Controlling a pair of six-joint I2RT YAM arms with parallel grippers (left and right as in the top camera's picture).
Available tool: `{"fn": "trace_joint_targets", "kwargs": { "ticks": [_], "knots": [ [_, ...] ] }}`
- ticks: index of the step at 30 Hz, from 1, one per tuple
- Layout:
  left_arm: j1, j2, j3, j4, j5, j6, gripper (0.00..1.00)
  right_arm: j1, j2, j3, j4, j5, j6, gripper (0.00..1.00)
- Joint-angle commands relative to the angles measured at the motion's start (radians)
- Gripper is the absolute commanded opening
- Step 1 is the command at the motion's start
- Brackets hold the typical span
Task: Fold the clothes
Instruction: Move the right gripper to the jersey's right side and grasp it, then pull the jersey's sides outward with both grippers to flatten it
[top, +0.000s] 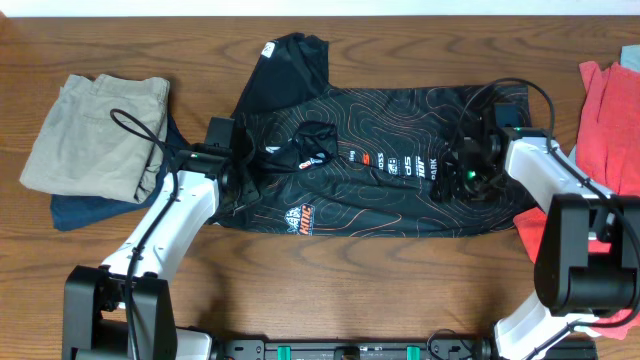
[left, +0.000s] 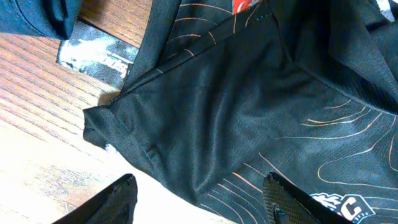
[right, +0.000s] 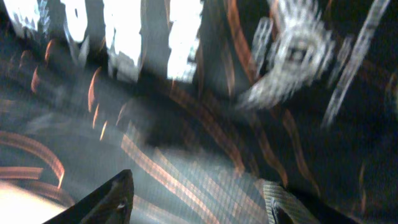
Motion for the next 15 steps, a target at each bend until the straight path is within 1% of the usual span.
{"fn": "trace_joint_targets", "kwargs": {
  "ticks": [1, 6, 9, 12, 15],
  "knots": [
    [0.004, 0.007, -0.001, 0.000, -0.011, -0.005, 0.66, 0.011, 0.004, 0.000, 0.082, 0.017, 0.095, 0.68],
    [0.004, 0.007, -0.001, -0.003, -0.011, -0.005, 0.66, -0.004, 0.000, 0.049, 0.208, 0.045, 0.165, 0.70],
    [0.004, 0.007, -0.001, -0.003, -0.011, -0.005, 0.67, -0.014, 0.000, 0.080, 0.233, 0.116, 0.211, 0.70],
    [0.004, 0.007, -0.001, -0.003, -0.011, -0.005, 0.66, -0.017, 0.000, 0.126, 0.200, 0.163, 0.211, 0.70],
    [0.004, 0.007, -0.001, 0.006, -0.012, 0.008, 0.67, -0.016, -0.002, 0.196, 0.090, 0.236, 0.212, 0.72]
  ]
}}
